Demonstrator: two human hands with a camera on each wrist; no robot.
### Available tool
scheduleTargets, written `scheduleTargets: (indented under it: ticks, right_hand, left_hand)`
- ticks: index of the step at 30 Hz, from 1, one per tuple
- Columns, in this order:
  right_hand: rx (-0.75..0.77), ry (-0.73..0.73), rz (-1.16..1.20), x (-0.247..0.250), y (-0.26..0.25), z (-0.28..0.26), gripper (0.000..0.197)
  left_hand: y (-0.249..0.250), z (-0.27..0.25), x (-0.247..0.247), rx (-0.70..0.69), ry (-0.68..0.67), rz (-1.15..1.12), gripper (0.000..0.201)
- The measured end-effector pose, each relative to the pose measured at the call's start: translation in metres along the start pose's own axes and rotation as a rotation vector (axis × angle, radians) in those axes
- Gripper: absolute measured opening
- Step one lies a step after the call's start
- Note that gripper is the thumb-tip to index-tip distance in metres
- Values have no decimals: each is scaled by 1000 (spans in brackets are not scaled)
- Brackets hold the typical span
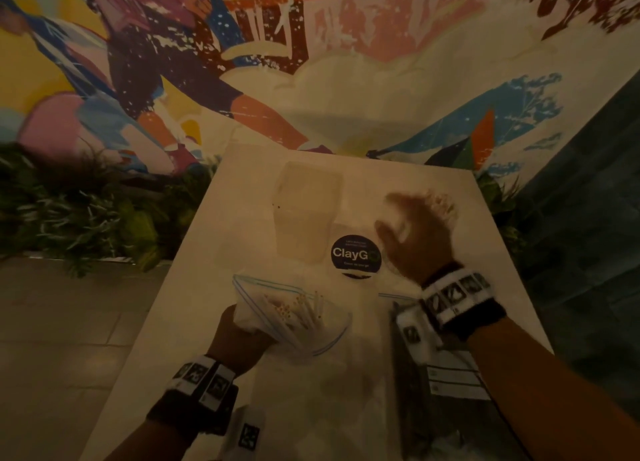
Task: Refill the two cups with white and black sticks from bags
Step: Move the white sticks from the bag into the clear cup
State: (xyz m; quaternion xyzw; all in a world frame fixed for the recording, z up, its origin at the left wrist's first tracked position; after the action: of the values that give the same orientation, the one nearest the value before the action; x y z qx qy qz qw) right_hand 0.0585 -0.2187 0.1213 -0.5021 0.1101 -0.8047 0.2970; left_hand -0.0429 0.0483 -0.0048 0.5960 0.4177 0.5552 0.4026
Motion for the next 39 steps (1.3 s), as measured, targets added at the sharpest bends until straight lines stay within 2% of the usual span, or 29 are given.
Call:
scheduleTargets:
  ticks: [2, 4, 6, 9, 13, 16, 19, 23, 28, 31, 34, 37, 39]
  right_hand:
    - [-48, -250, 241, -23, -25, -39, 36]
    - [-135, -502, 347, -48, -40, -75, 44]
    - [-140, -602, 388, -65, -51, -97, 51]
    - [-66, -515, 486, -75, -69, -106, 36]
    - [-37, -436, 496, -81, -79, -110, 31]
    - [-31, -427, 449, -86, -76, -113, 34]
    - [-49, -394, 429, -90, -72, -116, 41]
    - [-139, -321, 448, -86, -66, -112, 33]
    - [-201, -339, 449, -91, -54, -114, 30]
    - [-264, -354, 457, -91, -50, -114, 40]
    - [-274, -333, 454, -86, -52, -110, 46]
    - [-238, -246, 457, -78, -55, -106, 46]
    - [-264, -281, 464, -83, -53, -107, 45]
  left_hand:
    - [0, 1, -1, 4, -1, -4, 37]
    - [0, 1, -1, 8, -7, 7, 33]
    - [3, 2, -3, -7, -24, 34, 30]
    - [17, 3, -15, -85, -95, 67, 37]
    - [25, 2, -27, -166, -185, 94, 47]
    - [15, 5, -23, -148, -106, 79, 43]
    - [21, 4, -22, -194, -73, 86, 34]
    - [24, 5, -20, -189, -22, 33, 32]
    - [10, 5, -18, -124, -8, -14, 19]
    - [-6, 6, -14, -82, 4, -66, 27]
    - [-1, 5, -15, -98, -8, -85, 26]
    - [3, 5, -15, -111, 0, -103, 24]
    - [-1, 6, -15, -109, 5, -119, 27]
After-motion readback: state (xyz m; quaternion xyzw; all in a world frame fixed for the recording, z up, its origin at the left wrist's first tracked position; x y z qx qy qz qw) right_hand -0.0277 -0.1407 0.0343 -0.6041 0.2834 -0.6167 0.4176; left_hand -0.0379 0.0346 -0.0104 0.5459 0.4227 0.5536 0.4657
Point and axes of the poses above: each hand's wrist, its own z-axis towards the middle knuckle, its own x-axis out of the back of the hand, y = z × x, the point moved 6 cm from there along z, towards the middle knuckle, and after that the axes turned 3 degrees about z, right-handed, at the moved point
